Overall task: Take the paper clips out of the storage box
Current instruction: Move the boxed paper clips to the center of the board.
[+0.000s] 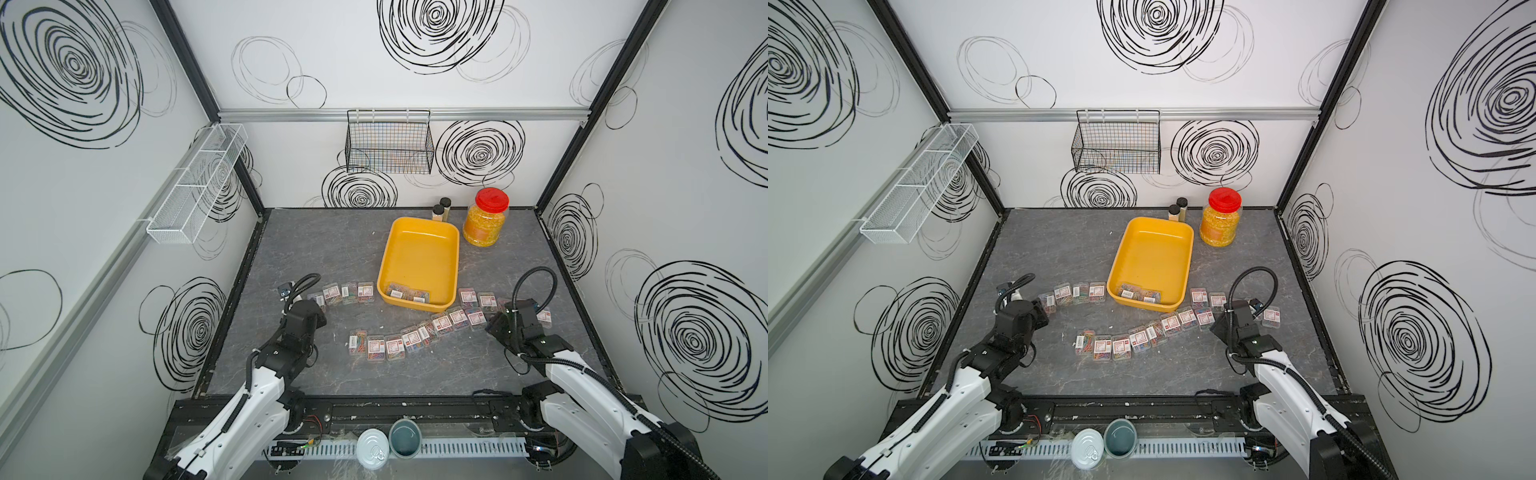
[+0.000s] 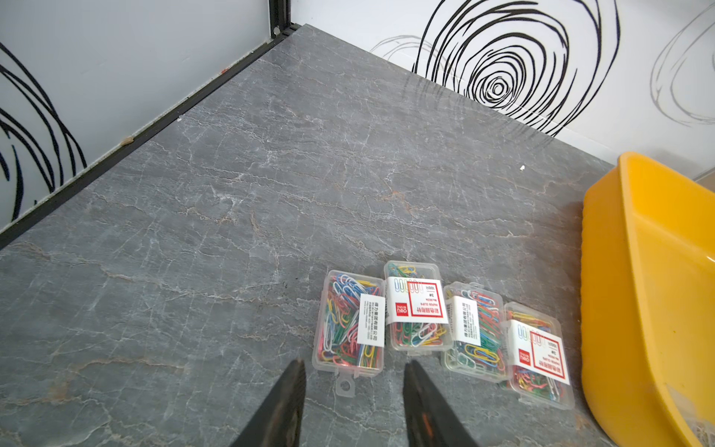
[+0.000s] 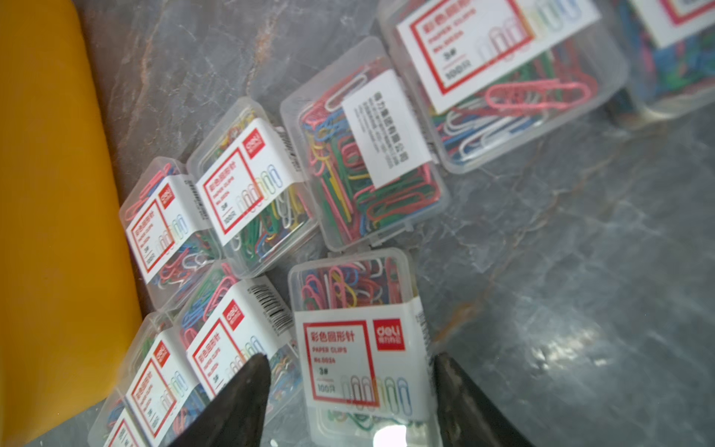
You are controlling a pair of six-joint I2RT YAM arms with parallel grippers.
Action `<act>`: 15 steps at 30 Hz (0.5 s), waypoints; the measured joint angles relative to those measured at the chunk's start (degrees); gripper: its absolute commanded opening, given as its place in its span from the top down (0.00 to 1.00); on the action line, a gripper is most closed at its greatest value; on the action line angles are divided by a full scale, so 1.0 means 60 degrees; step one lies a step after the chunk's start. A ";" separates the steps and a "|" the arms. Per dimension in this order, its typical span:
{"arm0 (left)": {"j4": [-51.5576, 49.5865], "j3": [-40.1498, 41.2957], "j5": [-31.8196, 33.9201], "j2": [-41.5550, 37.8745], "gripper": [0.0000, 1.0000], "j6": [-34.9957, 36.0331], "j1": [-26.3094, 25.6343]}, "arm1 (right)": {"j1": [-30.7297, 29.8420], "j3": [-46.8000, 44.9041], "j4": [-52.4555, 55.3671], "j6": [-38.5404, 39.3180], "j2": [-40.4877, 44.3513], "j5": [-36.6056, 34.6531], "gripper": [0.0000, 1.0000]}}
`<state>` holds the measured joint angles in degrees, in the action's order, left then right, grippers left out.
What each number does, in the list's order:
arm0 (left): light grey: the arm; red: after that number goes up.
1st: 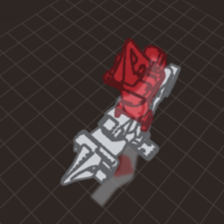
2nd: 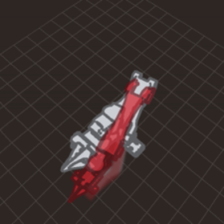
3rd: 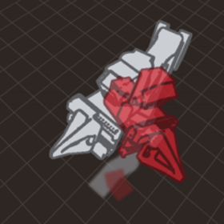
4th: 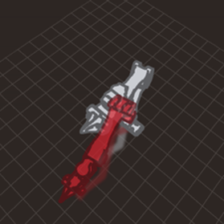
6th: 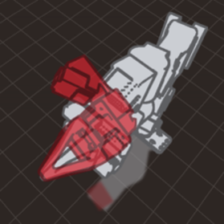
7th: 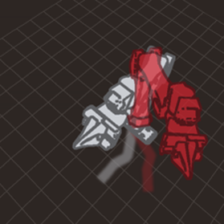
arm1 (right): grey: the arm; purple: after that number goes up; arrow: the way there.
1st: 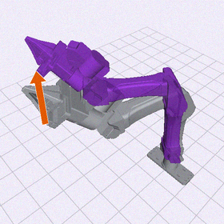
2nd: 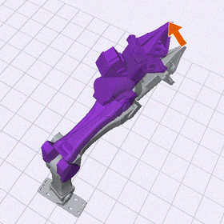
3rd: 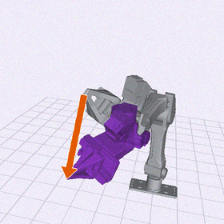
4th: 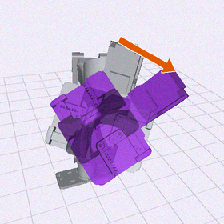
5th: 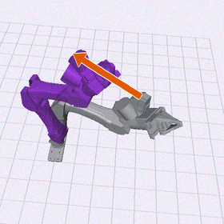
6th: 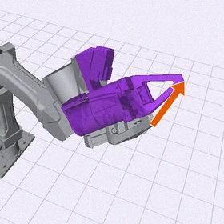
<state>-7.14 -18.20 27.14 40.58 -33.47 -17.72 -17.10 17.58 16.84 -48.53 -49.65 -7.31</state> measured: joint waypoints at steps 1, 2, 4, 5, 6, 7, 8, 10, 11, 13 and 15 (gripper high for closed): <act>0.0000 0.0000 0.0000 0.0004 0.54 0.0000 0.0000 | 0.0004 0.0000 -0.0066 0.0171 -0.0022 0.0015 0.28; 0.0000 0.0000 0.0000 0.0004 0.54 0.0000 0.0000 | 0.0007 0.0007 -0.0117 0.0313 -0.0044 0.0029 0.27; 0.0000 0.0000 0.0000 0.0011 0.54 0.0000 0.0000 | 0.0007 0.0015 -0.0251 0.0619 -0.0106 0.0087 0.28; 0.0000 0.0000 0.0000 0.0015 0.54 0.0000 0.0000 | 0.0018 0.0015 -0.0324 0.0732 -0.0142 0.0149 0.27; 0.0000 0.0000 0.0000 0.0025 0.54 0.0000 0.0000 | 0.0029 0.0015 -0.0415 0.0831 -0.0204 0.0171 0.27; 0.0000 0.0000 0.0000 0.0033 0.54 0.0000 0.0000 | 0.0040 0.0018 -0.0466 0.0896 -0.0266 0.0178 0.27; 0.0000 0.0000 0.0000 0.0040 0.54 0.0000 0.0000 | 0.0058 0.0018 -0.0506 0.0940 -0.0335 0.0182 0.27; 0.0000 0.0000 0.0000 0.0040 0.54 0.0000 0.0000 | 0.0131 0.0058 -0.0546 0.1016 -0.0532 0.0182 0.23; 0.0000 0.0000 0.0000 0.0040 0.54 0.0000 0.0000 | 0.0171 0.0087 -0.0550 0.1031 -0.0623 0.0193 0.22; 0.0000 0.0000 0.0000 0.0040 0.54 0.0000 0.0000 | 0.0310 0.0237 -0.0477 0.1071 -0.0758 0.0189 0.21; 0.0000 0.0000 0.0000 0.0040 0.54 0.0000 0.0000 | 0.0404 0.0565 -0.0240 0.1111 -0.0787 0.0135 0.20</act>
<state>-7.14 -18.20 27.14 40.82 -33.47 -17.72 -14.68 20.97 15.40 -41.87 -54.37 -6.50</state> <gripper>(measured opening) 0.456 0.791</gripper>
